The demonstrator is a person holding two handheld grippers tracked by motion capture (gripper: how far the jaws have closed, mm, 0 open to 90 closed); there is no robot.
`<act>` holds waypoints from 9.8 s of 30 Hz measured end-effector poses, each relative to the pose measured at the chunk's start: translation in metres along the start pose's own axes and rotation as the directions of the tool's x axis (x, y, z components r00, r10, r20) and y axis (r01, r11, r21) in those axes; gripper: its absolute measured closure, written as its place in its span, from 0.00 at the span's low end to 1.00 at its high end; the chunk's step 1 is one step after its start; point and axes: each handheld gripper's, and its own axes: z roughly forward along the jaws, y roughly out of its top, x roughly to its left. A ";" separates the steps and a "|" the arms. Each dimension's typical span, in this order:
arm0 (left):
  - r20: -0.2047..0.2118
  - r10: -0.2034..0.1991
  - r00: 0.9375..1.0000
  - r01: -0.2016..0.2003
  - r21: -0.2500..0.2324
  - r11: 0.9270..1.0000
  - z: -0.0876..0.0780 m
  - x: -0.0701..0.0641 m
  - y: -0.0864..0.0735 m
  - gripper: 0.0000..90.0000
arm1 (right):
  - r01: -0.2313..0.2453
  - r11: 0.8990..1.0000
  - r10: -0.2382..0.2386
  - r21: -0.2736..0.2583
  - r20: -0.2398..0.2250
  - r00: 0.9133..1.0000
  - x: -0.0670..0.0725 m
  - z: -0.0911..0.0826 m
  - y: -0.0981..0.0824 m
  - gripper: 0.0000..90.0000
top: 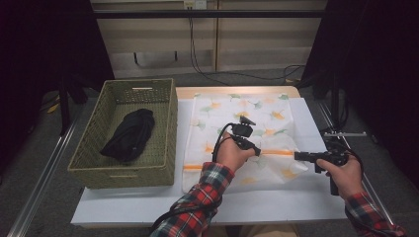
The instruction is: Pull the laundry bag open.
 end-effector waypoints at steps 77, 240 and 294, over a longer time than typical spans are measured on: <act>-0.063 -0.089 0.994 0.089 0.001 0.996 -0.026 0.029 -0.011 1.00 | -0.009 1.000 0.009 -0.020 0.033 0.999 -0.006 -0.007 0.001 0.96; -0.291 -0.179 0.940 0.179 -0.026 0.983 -0.101 0.086 -0.041 1.00 | -0.012 1.000 0.012 -0.001 0.099 0.995 -0.016 -0.009 -0.002 0.96; -0.297 -0.233 0.926 0.225 -0.060 0.972 -0.134 0.095 -0.032 1.00 | -0.036 0.999 0.038 -0.016 0.113 0.993 -0.026 -0.014 -0.003 0.96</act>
